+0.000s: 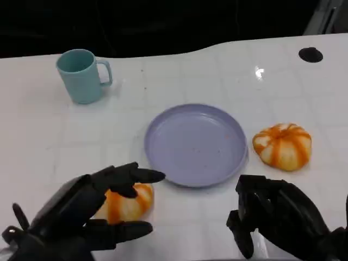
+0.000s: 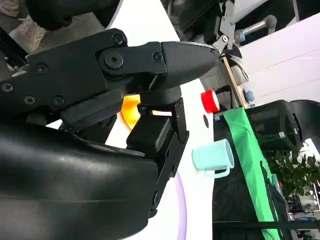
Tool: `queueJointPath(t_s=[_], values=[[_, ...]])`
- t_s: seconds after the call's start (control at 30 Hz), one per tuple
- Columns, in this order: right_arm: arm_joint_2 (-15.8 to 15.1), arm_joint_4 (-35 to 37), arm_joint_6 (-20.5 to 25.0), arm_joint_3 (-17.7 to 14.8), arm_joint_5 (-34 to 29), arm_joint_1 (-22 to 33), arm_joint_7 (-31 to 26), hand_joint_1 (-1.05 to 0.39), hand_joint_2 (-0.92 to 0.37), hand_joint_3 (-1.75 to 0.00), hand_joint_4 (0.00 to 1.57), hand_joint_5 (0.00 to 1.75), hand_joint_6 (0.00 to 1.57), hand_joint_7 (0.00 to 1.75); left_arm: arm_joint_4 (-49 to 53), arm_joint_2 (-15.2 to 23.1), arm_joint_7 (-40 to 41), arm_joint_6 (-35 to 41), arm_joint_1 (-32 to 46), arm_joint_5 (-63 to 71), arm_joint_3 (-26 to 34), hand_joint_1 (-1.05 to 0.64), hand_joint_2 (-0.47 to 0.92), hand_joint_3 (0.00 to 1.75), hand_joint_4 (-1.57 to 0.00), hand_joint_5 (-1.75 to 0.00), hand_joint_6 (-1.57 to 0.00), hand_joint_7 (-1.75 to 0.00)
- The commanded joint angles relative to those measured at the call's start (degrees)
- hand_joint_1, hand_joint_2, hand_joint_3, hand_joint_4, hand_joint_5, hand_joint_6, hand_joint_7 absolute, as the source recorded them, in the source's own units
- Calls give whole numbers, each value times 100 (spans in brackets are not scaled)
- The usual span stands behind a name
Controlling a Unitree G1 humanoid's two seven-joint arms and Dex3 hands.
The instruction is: Grasp the bread from the table and place it into the plate.
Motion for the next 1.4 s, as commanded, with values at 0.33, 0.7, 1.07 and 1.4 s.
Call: queueJointPath(t_s=[0.33,0.7,1.07,1.4], values=[[-64,-48,26,-48,24,-17,-17,-94,-92,-33,121,164,105,146,-543,674,181,495,-253,3001,-582,-73,92,5,-15,-49,-28,0],[-65,-72,45,-40,-8,-8,-36,-93,-92,-32,121,162,105,145,649,573,124,1146,-1176,4200,-1337,-79,92,6,-16,-44,-25,0],[-36,-66,16,-46,45,12,6,-93,-92,-32,122,162,105,145,2298,518,78,1375,-2053,4118,-1973,-79,92,4,-22,-23,-23,0],[-73,-139,33,-39,7,39,-24,-93,-92,-33,123,161,106,145,3228,480,455,1266,-2308,3631,-2310,-79,92,3,-21,-21,-20,0]])
